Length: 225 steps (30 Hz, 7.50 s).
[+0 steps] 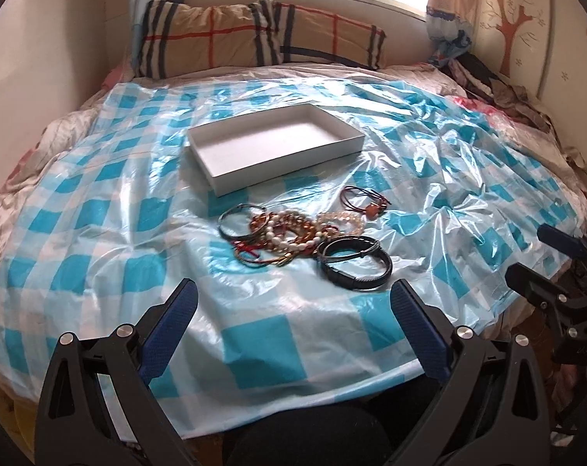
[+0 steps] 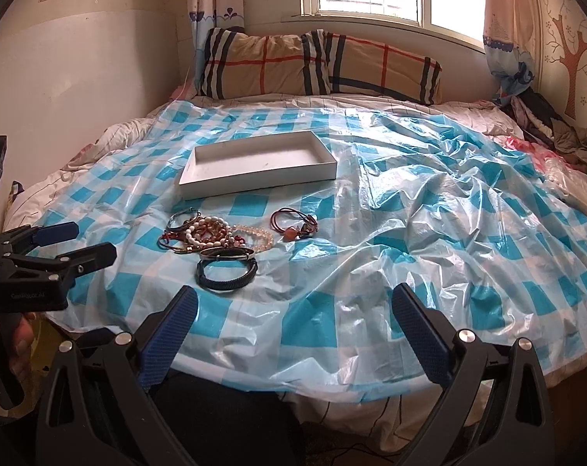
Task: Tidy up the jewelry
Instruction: 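Move both tools toward the jewelry pile beside the white tray, then grasp the black braided bracelet with the right gripper while the left gripper grasps a silver bangle, then carry the black bracelet into the white tray with the right gripper while the left gripper carries the bangle there, then grasp the red cord hair tie with the right gripper, then grasp a silver bangle with the left gripper while the right gripper carries the hair tie to the tray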
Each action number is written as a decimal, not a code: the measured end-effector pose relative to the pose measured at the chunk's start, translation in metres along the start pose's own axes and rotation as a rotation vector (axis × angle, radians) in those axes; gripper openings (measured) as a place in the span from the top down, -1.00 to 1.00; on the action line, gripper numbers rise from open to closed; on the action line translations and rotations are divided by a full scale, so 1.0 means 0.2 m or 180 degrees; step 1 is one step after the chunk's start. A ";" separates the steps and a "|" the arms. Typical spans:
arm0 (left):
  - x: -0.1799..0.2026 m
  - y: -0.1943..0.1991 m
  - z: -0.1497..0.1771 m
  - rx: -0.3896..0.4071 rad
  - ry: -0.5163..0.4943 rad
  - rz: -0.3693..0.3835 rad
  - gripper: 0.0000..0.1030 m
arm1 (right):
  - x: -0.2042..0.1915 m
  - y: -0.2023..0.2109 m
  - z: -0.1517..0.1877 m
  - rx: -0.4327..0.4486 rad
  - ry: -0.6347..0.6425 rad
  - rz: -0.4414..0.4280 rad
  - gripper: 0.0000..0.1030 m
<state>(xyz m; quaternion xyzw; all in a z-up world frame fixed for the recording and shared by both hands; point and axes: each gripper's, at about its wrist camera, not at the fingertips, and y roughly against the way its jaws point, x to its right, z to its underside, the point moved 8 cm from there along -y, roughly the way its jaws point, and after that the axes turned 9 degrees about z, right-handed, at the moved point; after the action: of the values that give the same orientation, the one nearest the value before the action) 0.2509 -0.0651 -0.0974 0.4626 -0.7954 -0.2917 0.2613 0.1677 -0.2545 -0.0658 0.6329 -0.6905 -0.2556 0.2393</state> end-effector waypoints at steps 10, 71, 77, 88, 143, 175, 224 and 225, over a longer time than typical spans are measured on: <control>0.29 -0.40 -0.10 -0.0223 -0.1357 0.0061 -0.84 | 0.13 -0.17 0.03 -0.0192 -0.0180 0.0055 -0.86; -0.08 -0.34 -0.05 -0.0420 0.0320 0.0948 0.88 | -0.35 -0.62 -0.06 -0.0848 0.0245 -0.1298 -0.26; -0.05 -0.32 -0.18 -0.0278 0.0262 0.1006 0.88 | -0.30 -0.62 -0.19 -0.0654 0.0068 -0.1295 -0.26; -0.13 -0.37 -0.49 -0.0032 0.0251 0.0944 0.88 | -0.29 -0.70 -0.43 -0.0303 0.0055 -0.1207 -0.26; -0.39 -0.82 -0.79 0.0013 0.0304 0.0472 0.85 | -0.16 -1.11 -0.77 0.0008 0.0153 -0.0791 -0.37; -0.59 -0.70 -0.27 -0.0527 0.0315 0.0095 0.42 | -0.14 -1.18 -0.22 -0.0848 0.0412 -0.0732 -0.11; -0.36 -0.57 -0.61 0.0052 0.0218 0.0434 0.95 | -0.19 -0.74 -0.65 0.0052 -0.0028 -0.1339 0.66; -0.36 -0.57 -0.62 0.0063 0.0211 0.0428 0.95 | -0.19 -0.74 -0.65 0.0062 -0.0024 -0.1342 0.66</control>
<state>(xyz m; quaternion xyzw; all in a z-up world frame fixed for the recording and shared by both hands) 0.4328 -0.0746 -0.1026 0.4201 -0.8184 -0.2501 0.3019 0.3678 -0.2330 -0.0643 0.7648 -0.5461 -0.2957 0.1717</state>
